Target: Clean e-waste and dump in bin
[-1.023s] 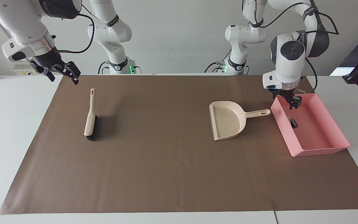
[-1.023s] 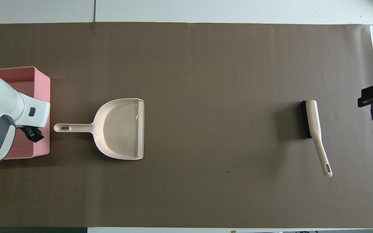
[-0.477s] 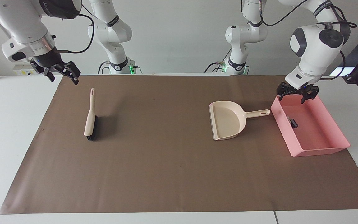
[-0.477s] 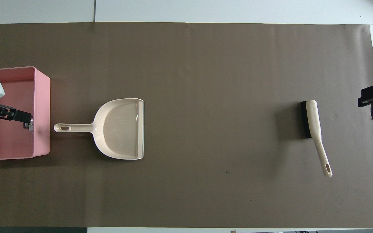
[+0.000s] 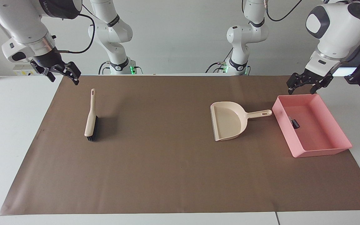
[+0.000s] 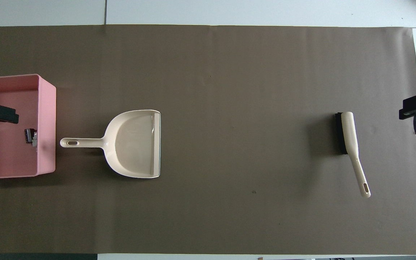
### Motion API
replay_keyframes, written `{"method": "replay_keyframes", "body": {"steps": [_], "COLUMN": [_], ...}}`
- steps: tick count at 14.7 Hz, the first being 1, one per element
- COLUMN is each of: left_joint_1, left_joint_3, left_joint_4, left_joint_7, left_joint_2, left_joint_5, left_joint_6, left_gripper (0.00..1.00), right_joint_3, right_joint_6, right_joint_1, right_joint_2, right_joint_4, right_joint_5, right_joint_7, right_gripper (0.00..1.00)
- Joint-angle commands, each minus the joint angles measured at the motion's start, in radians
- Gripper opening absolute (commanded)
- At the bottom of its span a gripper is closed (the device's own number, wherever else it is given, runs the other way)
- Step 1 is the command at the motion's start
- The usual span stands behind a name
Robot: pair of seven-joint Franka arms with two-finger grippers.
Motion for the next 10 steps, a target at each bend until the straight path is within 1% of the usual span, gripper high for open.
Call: {"method": "replay_keyframes", "body": {"steps": [1, 3, 5, 9, 10], "left_joint_1": [-0.001, 0.002, -0.001, -0.001, -0.003], "left_joint_3": [-0.001, -0.001, -0.002, -0.004, -0.005], "left_joint_4": [0.063, 0.052, 0.037, 0.080, 0.084], "left_joint_7": [-0.025, -0.051, -0.103, -0.107, -0.107], "left_joint_2": [0.029, 0.007, -0.004, 0.018, 0.033], "left_joint_5": [-0.015, -0.015, -0.015, -0.016, -0.016], "left_joint_6": [-0.067, -0.095, -0.093, -0.076, -0.079], "left_gripper": [0.98, 0.98, 0.98, 0.98, 0.98], "right_joint_3": [0.004, 0.004, 0.004, 0.004, 0.004], "right_joint_6": [-0.003, -0.003, -0.003, -0.003, -0.003], "right_joint_1": [-0.007, -0.007, -0.006, -0.007, -0.007], "right_joint_2": [-0.022, -0.022, -0.022, -0.022, -0.022], "right_joint_4": [-0.022, -0.022, -0.022, -0.022, -0.022], "right_joint_5": [0.005, 0.005, 0.005, 0.005, 0.005], "right_joint_7": [0.011, 0.011, 0.011, 0.011, 0.011], "right_gripper": [1.00, 1.00, 1.00, 1.00, 1.00]}}
